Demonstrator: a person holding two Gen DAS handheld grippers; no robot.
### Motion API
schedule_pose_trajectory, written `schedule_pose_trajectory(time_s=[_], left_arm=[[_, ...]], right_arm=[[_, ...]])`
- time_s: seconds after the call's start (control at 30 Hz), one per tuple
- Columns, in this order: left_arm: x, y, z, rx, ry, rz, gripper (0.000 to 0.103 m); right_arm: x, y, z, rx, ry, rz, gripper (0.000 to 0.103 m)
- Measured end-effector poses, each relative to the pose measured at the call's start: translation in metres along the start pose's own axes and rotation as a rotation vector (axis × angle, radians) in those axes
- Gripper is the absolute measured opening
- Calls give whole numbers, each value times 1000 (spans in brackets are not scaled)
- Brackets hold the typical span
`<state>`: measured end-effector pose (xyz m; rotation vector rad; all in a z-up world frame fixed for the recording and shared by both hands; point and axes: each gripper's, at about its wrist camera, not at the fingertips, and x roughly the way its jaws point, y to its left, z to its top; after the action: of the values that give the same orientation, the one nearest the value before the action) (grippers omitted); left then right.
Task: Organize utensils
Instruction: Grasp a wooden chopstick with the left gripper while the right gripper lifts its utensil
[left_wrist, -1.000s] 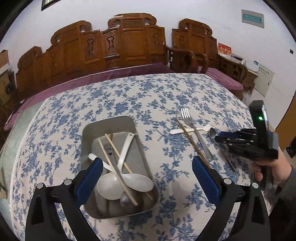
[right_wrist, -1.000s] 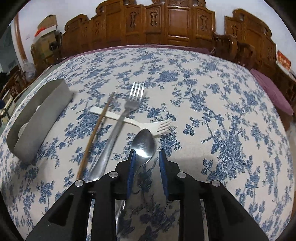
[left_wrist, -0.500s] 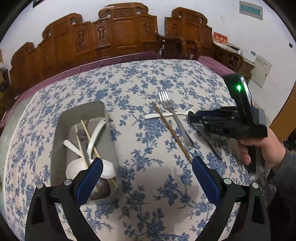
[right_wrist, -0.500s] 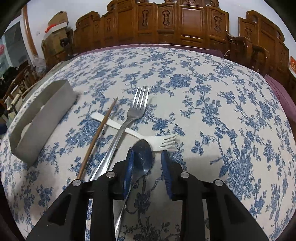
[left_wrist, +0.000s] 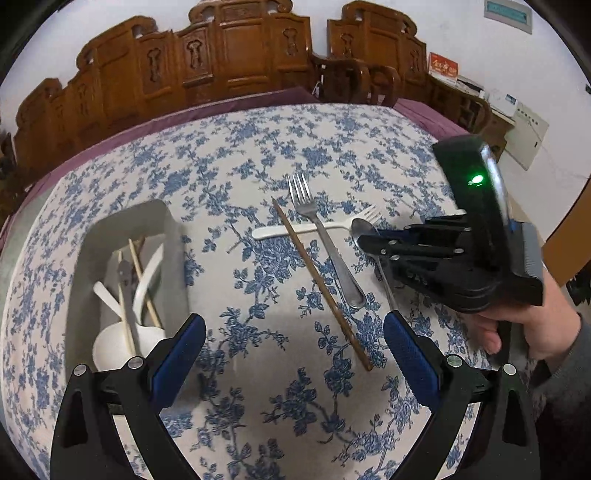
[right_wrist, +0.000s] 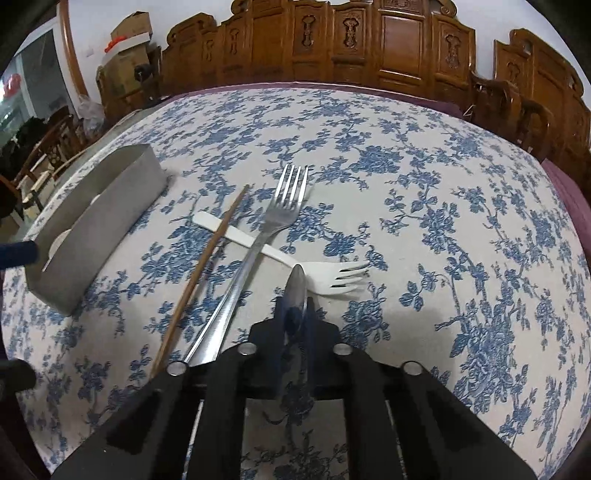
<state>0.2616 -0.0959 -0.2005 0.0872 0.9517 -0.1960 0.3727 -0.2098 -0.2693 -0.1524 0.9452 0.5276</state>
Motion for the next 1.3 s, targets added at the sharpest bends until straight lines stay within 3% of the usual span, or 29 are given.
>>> schedule_pose_trajectory(time_s=[0.43,0.83,0.9,1.03,1.13,1.2,1.3], left_arm=[[46,-26,7,50,70,54,92],[70,-34,15,80,108,113,54],[77,-32,15,83,129,130,43],[79,-29,16,71,136,123,39],[79,-25,17,33,150,92,28],[78,-22,17,8,160,68,14],[77,-20,14,-2,169,62,5]], right_arm=[[-32,-23,5,70,-59,43,3],[-36,-26,5,75,-63,29,3],[-37,-25,5,75,-64,27,3],[-37,-24,5,72,-62,22,3],[-36,-23,4,68,-56,22,3],[-35,-21,5,64,-52,21,3],[-39,-18,6,63,-58,29,3]])
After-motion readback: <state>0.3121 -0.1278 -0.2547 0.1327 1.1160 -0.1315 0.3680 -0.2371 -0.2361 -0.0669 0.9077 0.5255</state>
